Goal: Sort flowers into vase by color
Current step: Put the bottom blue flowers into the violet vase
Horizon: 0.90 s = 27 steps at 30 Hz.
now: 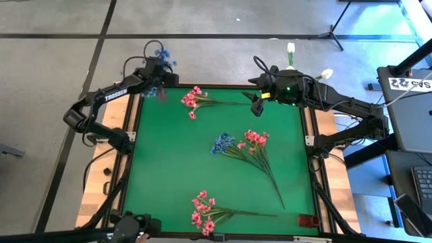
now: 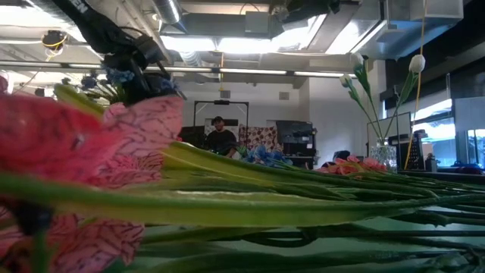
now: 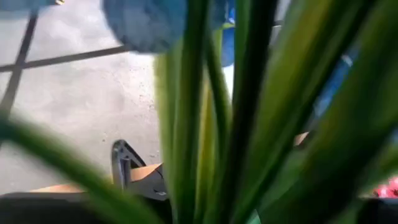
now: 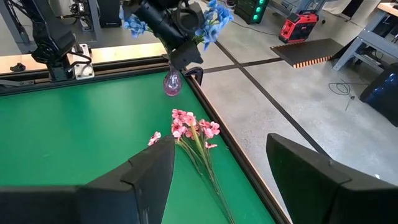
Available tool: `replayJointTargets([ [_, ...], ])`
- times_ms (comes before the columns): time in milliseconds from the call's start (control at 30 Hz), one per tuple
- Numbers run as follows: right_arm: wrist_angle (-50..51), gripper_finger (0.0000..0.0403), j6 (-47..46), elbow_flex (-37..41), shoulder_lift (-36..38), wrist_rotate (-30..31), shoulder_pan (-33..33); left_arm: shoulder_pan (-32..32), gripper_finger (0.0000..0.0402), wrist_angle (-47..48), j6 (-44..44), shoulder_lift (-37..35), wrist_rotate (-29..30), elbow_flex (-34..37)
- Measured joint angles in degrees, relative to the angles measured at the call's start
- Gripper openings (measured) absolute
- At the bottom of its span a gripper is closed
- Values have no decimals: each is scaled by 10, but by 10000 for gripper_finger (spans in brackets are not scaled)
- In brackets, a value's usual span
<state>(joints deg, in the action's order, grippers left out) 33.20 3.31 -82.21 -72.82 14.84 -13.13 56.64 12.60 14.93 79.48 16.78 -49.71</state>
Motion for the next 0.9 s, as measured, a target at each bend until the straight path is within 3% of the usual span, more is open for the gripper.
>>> replayJointTargets([
  [267,-1,253,0,0,0,-5,0,0,166,81,14,4,-12,-34],
  [900,3,253,0,0,0,-4,0,-2,167,282,26,4,-44,-129],
])
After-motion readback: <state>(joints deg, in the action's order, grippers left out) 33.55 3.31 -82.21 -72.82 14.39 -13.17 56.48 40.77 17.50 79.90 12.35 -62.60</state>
